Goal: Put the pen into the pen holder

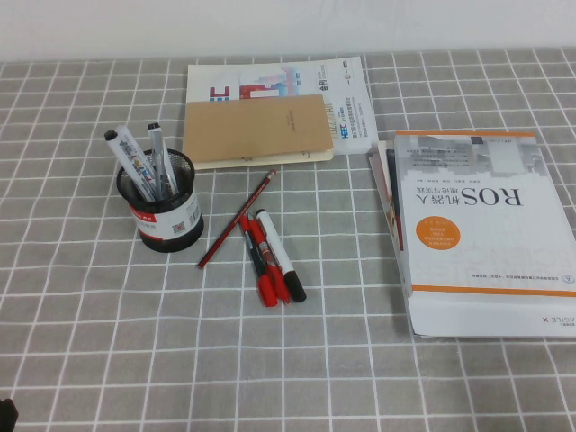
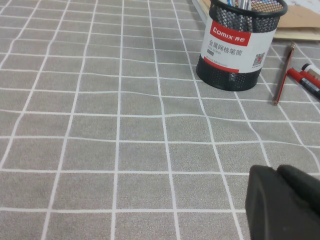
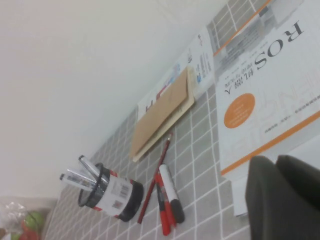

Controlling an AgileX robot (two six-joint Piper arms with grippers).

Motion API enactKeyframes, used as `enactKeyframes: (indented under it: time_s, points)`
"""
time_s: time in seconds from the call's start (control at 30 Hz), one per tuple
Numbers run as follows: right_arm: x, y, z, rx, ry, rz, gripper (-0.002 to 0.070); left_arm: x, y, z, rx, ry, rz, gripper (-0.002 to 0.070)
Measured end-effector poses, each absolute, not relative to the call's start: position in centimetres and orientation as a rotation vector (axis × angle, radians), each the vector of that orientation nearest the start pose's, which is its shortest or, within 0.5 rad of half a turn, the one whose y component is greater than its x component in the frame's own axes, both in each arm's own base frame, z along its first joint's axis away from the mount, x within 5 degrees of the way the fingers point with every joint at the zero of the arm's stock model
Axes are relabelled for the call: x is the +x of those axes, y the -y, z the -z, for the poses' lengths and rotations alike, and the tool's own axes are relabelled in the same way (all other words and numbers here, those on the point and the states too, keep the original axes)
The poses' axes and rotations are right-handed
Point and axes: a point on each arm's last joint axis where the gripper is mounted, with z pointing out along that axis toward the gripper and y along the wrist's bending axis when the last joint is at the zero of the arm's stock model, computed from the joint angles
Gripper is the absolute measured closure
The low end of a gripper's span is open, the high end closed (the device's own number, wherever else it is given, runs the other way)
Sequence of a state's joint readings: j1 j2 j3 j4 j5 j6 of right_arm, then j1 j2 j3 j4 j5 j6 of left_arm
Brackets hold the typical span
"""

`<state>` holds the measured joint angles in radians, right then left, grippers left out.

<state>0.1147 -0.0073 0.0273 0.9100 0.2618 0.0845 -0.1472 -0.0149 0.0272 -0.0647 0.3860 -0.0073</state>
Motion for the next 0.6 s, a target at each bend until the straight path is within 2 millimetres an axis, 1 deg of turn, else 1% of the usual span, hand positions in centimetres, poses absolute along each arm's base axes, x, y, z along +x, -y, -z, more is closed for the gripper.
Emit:
enactKeyframes:
  time_s: [0.17,0.23,0.37,0.43,0.53,0.57,0.6]
  points:
    - [5.2,-2.6,-18.9,0.574,-1.683,-0.985,0.0689,5.1,1.0,-17.0,0.092,-1.882,0.17,0.068]
    - [5.0,-2.9,-19.3,0.528,-1.709,-0.993,0.0688,5.1,1.0,-17.0,0.092,-1.882,0.17,0.068]
    - [4.1,-3.5,-22.7,0.347,-1.744,-0.965,0.0688,5.1,1.0,-17.0,0.092,-1.882,0.17,0.068]
    - [4.0,-3.7,-24.4,0.268,-1.811,-0.916,0.0689,5.1,1.0,-17.0,0.092,-1.882,0.17,0.068]
    - [4.7,-4.0,-26.8,0.148,-1.987,-0.801,0.0688,5.1,1.0,-17.0,0.092,-1.882,0.17,0.068]
    - [5.1,-4.2,-27.2,0.114,-2.082,-0.774,0.0689,5.1,1.0,-17.0,0.092,-1.882,0.17,0.068]
    - [5.6,-4.2,-28.1,0.069,-2.167,-0.73,0.0689,5.1,1.0,-17.0,0.092,-1.882,0.17,0.068]
